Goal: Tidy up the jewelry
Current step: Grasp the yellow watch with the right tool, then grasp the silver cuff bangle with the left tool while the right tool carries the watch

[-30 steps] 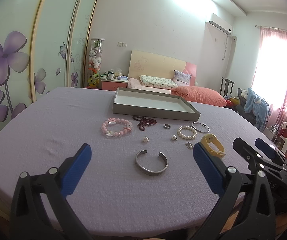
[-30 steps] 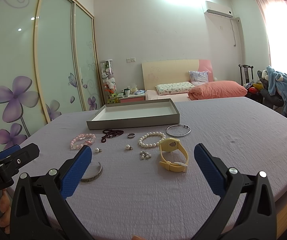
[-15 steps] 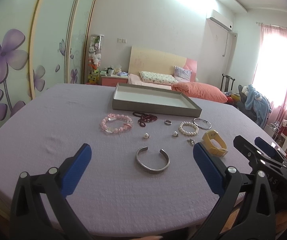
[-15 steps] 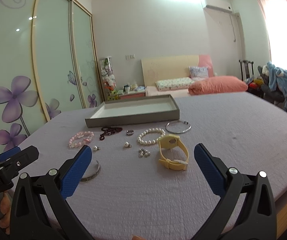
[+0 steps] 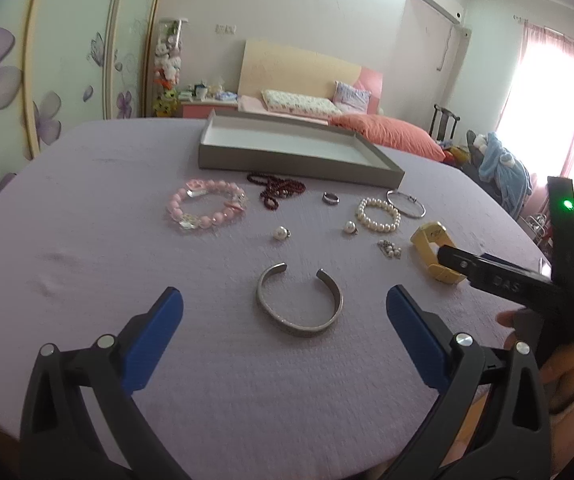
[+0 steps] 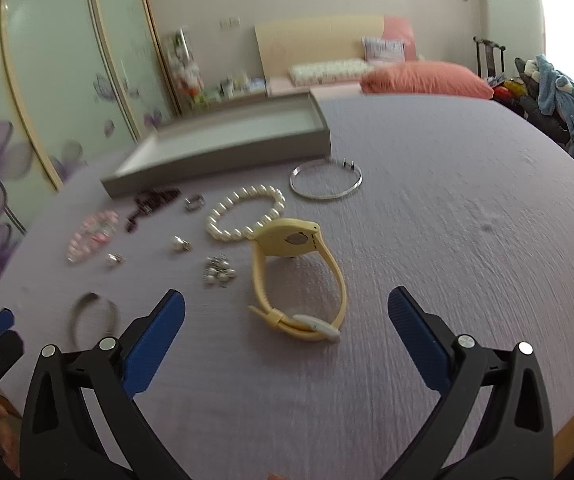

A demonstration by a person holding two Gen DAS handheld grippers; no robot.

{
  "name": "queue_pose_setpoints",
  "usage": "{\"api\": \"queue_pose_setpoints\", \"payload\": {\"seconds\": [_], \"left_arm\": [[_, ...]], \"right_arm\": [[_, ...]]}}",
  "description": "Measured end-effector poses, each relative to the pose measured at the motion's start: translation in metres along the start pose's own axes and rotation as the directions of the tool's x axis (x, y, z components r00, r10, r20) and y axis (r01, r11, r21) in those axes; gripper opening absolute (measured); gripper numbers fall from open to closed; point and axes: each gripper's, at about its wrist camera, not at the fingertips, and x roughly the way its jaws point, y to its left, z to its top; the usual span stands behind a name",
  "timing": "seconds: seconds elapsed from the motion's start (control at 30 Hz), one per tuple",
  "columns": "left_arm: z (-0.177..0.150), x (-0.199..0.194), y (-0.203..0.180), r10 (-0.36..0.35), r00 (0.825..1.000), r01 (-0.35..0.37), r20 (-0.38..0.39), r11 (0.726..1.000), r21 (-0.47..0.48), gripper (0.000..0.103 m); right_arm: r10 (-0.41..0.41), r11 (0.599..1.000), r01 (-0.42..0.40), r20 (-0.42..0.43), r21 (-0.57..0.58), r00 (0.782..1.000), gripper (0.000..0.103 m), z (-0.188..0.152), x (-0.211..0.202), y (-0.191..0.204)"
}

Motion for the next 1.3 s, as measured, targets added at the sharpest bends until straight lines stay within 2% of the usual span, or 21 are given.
{"api": "queue_pose_setpoints", "payload": {"seconds": [0.1, 0.23, 0.3, 0.33, 0.37, 0.43, 0.6, 0.87, 0.9, 0.97, 1.03, 1.3], "left_arm": [[0.001, 0.010, -0.002, -0.006, 1.000, 0.006, -0.026, 1.000, 0.018, 0.099], [0.002, 0.019, -0.007, 0.008, 0.999, -0.006, -0.047, 0.999, 0.047, 0.099], [0.002, 0.024, -0.009, 0.013, 0.998, -0.010, -0.059, 0.998, 0.059, 0.099], [0.002, 0.026, -0.009, 0.015, 0.998, -0.010, -0.065, 0.998, 0.062, 0.099], [0.001, 0.027, -0.010, 0.014, 0.998, -0.010, -0.068, 0.998, 0.064, 0.099], [0.001, 0.029, -0.011, 0.012, 0.997, -0.007, -0.078, 0.998, 0.066, 0.099], [0.000, 0.036, -0.009, 0.035, 0.995, -0.028, -0.096, 0.997, 0.072, 0.099], [0.003, 0.053, -0.017, 0.068, 0.988, -0.055, -0.135, 0.994, 0.099, 0.098], [0.004, 0.055, -0.018, 0.072, 0.987, -0.058, -0.142, 0.994, 0.098, 0.096], [0.006, 0.064, -0.019, 0.087, 0.982, -0.071, -0.166, 0.993, 0.098, 0.086], [0.005, 0.069, -0.020, 0.093, 0.979, -0.076, -0.183, 0.993, 0.095, 0.083], [0.001, 0.074, -0.027, 0.128, 0.974, -0.105, -0.189, 0.987, 0.124, 0.080]], "right_arm": [[-0.022, 0.999, 0.021, -0.056, -0.026, 0.998, 0.095, 0.005, 0.015, 0.001], [-0.035, 0.999, 0.031, -0.125, -0.038, 0.991, 0.080, 0.008, 0.035, 0.000], [-0.050, 0.998, 0.044, -0.125, -0.052, 0.991, 0.076, 0.008, 0.036, 0.001], [-0.054, 0.997, 0.048, -0.123, -0.056, 0.991, 0.066, 0.009, 0.037, 0.001], [-0.054, 0.997, 0.047, -0.114, -0.059, 0.992, 0.049, 0.008, 0.036, 0.001], [-0.020, 0.999, 0.015, -0.104, -0.045, 0.994, 0.039, 0.009, 0.034, -0.002], [0.029, 1.000, -0.029, -0.061, 0.000, 0.998, 0.036, 0.008, 0.022, -0.009], [0.055, 0.998, -0.055, -0.041, 0.006, 0.998, 0.036, 0.015, 0.016, -0.008], [0.057, 0.998, -0.057, -0.041, 0.006, 0.998, 0.036, 0.015, 0.015, -0.007], [0.065, 0.998, -0.065, -0.041, 0.005, 0.997, 0.037, 0.015, 0.016, -0.006], [0.070, 0.998, -0.070, -0.041, 0.005, 0.997, 0.037, 0.015, 0.016, -0.006], [0.076, 0.997, -0.076, -0.035, 0.002, 0.996, 0.037, 0.014, 0.014, -0.006]]}}
